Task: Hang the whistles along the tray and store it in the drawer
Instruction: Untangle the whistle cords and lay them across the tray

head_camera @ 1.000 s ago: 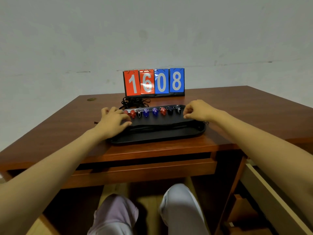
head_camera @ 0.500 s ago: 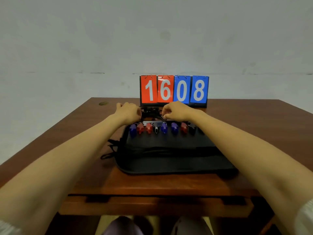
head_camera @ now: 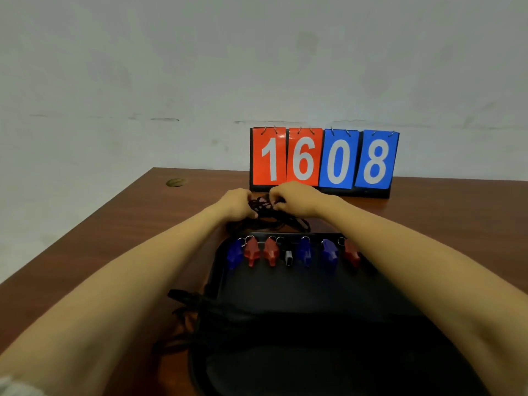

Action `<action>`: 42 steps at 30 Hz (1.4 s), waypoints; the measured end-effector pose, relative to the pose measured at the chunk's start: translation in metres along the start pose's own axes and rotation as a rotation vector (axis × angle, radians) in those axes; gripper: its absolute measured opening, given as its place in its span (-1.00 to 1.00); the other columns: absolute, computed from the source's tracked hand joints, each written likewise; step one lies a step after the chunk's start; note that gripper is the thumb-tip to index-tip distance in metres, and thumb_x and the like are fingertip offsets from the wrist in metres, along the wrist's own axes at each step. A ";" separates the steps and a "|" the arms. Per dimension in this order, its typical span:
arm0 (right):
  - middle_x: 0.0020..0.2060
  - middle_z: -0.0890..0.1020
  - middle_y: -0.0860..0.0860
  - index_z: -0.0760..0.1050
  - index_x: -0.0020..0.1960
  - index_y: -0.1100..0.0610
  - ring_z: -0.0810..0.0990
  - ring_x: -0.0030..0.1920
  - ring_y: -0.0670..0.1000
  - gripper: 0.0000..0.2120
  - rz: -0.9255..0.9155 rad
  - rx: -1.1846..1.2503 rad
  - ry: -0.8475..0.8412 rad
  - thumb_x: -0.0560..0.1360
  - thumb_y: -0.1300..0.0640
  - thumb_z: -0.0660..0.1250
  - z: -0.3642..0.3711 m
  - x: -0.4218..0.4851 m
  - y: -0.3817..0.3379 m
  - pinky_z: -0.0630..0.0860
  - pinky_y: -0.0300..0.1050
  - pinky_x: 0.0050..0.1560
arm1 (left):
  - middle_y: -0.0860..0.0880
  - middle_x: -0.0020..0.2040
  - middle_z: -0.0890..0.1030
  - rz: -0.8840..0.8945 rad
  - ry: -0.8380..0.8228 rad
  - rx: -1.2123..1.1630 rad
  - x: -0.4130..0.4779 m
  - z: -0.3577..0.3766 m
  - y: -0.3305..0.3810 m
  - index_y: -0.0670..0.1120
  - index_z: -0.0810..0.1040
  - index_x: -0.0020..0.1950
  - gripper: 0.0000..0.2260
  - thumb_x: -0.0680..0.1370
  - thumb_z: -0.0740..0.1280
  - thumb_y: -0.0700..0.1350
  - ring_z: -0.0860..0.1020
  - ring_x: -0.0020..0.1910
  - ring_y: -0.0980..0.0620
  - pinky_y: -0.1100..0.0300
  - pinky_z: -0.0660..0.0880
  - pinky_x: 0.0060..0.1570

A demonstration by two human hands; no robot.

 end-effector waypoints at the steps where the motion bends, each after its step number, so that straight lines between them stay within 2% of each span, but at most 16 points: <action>1: -0.09 0.54 0.03 0.44 -0.10 0.08 0.51 -0.08 0.04 -0.93 0.023 0.066 0.060 0.56 0.19 0.23 -0.005 -0.002 0.009 0.42 -0.16 -0.11 | -0.17 0.19 0.56 0.003 0.019 -0.007 0.002 -0.001 0.000 -0.21 0.49 0.22 -0.65 0.48 0.41 -0.13 0.52 0.14 -0.15 0.06 0.44 0.13; 6: -0.12 0.51 0.02 0.43 -0.13 0.16 0.47 -0.11 -0.02 -0.89 0.198 0.463 0.489 0.56 0.23 0.18 -0.057 -0.025 0.051 0.35 -0.34 -0.19 | -0.21 0.10 0.60 0.001 0.219 -0.114 0.003 -0.029 -0.010 -0.24 0.51 0.10 -0.76 0.47 0.41 -0.22 0.55 0.06 -0.16 0.03 0.48 0.07; 10: -0.24 0.55 0.03 0.38 -0.21 0.16 0.55 -0.20 -0.03 -0.80 0.352 1.061 0.569 0.55 0.27 0.07 -0.076 -0.043 0.071 0.52 -0.09 -0.01 | -0.22 0.05 0.63 0.041 0.195 0.045 0.002 -0.033 -0.006 -0.22 0.59 0.05 -0.84 0.48 0.36 -0.27 0.57 0.04 -0.20 0.01 0.51 0.02; 11: -0.27 0.55 0.05 0.37 -0.23 0.16 0.56 -0.22 -0.03 -0.78 0.352 1.111 0.582 0.54 0.28 0.06 -0.081 -0.047 0.070 0.54 -0.06 0.01 | -0.22 0.04 0.63 0.054 0.181 0.110 0.001 -0.031 -0.004 -0.21 0.60 0.04 -0.84 0.48 0.33 -0.28 0.57 0.03 -0.21 0.01 0.50 -0.01; 13: -0.30 0.54 0.08 0.36 -0.26 0.17 0.55 -0.26 -0.02 -0.75 0.338 1.189 0.642 0.56 0.31 0.05 -0.094 -0.055 0.068 0.55 -0.09 -0.05 | -0.21 0.02 0.63 0.059 0.172 0.229 -0.001 -0.027 -0.002 -0.20 0.61 0.03 -0.82 0.48 0.28 -0.28 0.58 0.00 -0.22 -0.02 0.53 -0.03; 17: -0.26 0.55 0.08 0.31 -0.10 0.11 0.48 -0.39 -0.01 -0.86 0.255 1.446 0.813 0.62 0.25 0.08 -0.122 -0.071 0.071 0.53 -0.16 -0.24 | -0.17 0.03 0.63 0.009 0.120 0.266 -0.007 -0.020 -0.001 -0.18 0.60 0.06 -0.82 0.52 0.27 -0.24 0.57 -0.05 -0.13 0.07 0.49 -0.11; 20: -0.19 0.63 0.07 0.35 -0.06 0.09 0.46 -0.44 -0.05 -0.90 0.216 1.366 0.721 0.63 0.19 0.14 -0.134 -0.074 0.066 0.52 -0.17 -0.30 | -0.15 0.24 0.49 0.005 0.125 0.225 -0.004 -0.023 0.009 -0.16 0.50 0.25 -0.66 0.49 0.37 -0.13 0.50 0.16 -0.13 0.05 0.47 0.12; 23: -0.05 0.68 0.04 0.36 -0.05 0.10 0.51 -0.39 -0.06 -0.92 0.140 1.245 0.491 0.63 0.15 0.16 -0.136 -0.068 0.047 0.52 -0.19 -0.28 | -0.09 0.39 0.37 0.166 0.147 -0.287 -0.010 -0.037 0.058 -0.08 0.33 0.43 -0.33 0.38 0.50 -0.05 0.36 0.37 -0.10 0.00 0.36 0.33; 25: 0.02 0.68 0.03 0.34 -0.02 0.13 0.52 -0.35 -0.05 -0.93 0.092 1.236 0.442 0.63 0.14 0.16 -0.138 -0.067 0.039 0.53 -0.19 -0.26 | -0.01 0.39 0.36 0.265 0.068 -0.602 -0.022 -0.041 0.098 0.00 0.24 0.48 -0.31 0.42 0.47 0.00 0.34 0.37 0.01 0.06 0.32 0.33; 26: 0.06 0.67 0.04 0.34 -0.01 0.13 0.53 -0.34 -0.05 -0.93 0.070 1.254 0.464 0.63 0.14 0.15 -0.141 -0.068 0.038 0.53 -0.19 -0.26 | 0.01 0.34 0.38 0.285 0.010 -0.629 -0.025 -0.038 0.113 0.02 0.22 0.49 -0.33 0.45 0.44 0.03 0.35 0.33 0.04 0.09 0.31 0.31; 28: 0.10 0.65 0.03 0.34 -0.04 0.12 0.56 -0.33 -0.04 -0.91 0.041 1.318 0.550 0.63 0.16 0.14 -0.152 -0.073 0.039 0.53 -0.21 -0.27 | 0.00 0.22 0.44 0.297 -0.059 -0.438 -0.026 -0.024 0.126 -0.04 0.26 0.46 -0.42 0.50 0.39 0.01 0.43 0.18 0.03 0.14 0.37 0.20; 30: 0.09 0.64 0.04 0.35 -0.06 0.10 0.55 -0.34 -0.03 -0.90 0.083 1.311 0.647 0.63 0.18 0.13 -0.159 -0.079 0.047 0.52 -0.23 -0.32 | -0.08 0.05 0.55 0.275 -0.004 -0.178 -0.018 -0.013 0.118 -0.16 0.46 0.26 -0.69 0.55 0.32 -0.08 0.51 -0.02 -0.02 0.18 0.44 -0.03; 33: -0.01 0.61 0.06 0.30 -0.09 0.10 0.42 -0.42 -0.03 -0.86 0.293 1.098 0.731 0.63 0.23 0.07 -0.155 -0.086 0.073 0.45 -0.21 -0.38 | -0.06 -0.18 0.54 0.208 0.148 -0.265 -0.011 -0.020 0.096 -0.21 0.55 0.04 -0.82 0.58 0.28 -0.10 0.48 -0.26 0.03 0.28 0.37 -0.32; 36: -0.11 0.57 0.04 0.30 -0.03 0.13 0.39 -0.39 -0.03 -0.90 0.487 0.981 0.786 0.61 0.24 0.03 -0.140 -0.095 0.102 0.39 -0.19 -0.35 | -0.08 -0.12 0.56 0.176 0.206 -0.248 -0.013 -0.036 0.081 -0.19 0.54 0.03 -0.83 0.56 0.31 -0.10 0.50 -0.19 0.02 0.24 0.41 -0.22; 39: -0.20 0.50 0.03 0.31 0.02 0.09 0.33 -0.38 -0.04 -0.84 0.576 0.963 0.915 0.56 0.27 0.01 -0.137 -0.112 0.122 0.27 -0.21 -0.43 | -0.10 -0.17 0.59 0.175 0.105 -0.067 -0.012 -0.037 0.069 -0.21 0.58 -0.04 -0.86 0.57 0.28 -0.16 0.45 -0.29 0.06 0.27 0.36 -0.28; 42: -0.17 0.47 0.10 0.42 0.05 0.11 0.23 -0.47 -0.06 -0.72 0.588 0.860 0.802 0.53 0.35 0.00 -0.132 -0.114 0.128 0.21 -0.24 -0.52 | -0.04 -0.29 0.49 0.109 0.111 -0.294 -0.007 -0.044 0.052 -0.22 0.60 -0.08 -0.82 0.56 0.31 -0.12 0.41 -0.33 0.06 0.26 0.35 -0.29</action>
Point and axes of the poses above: each hand's wrist, its own x-axis towards the middle knuckle, its own z-axis out of the palm, y = z × x, the point moved 8 cm from there along x, towards the middle knuckle
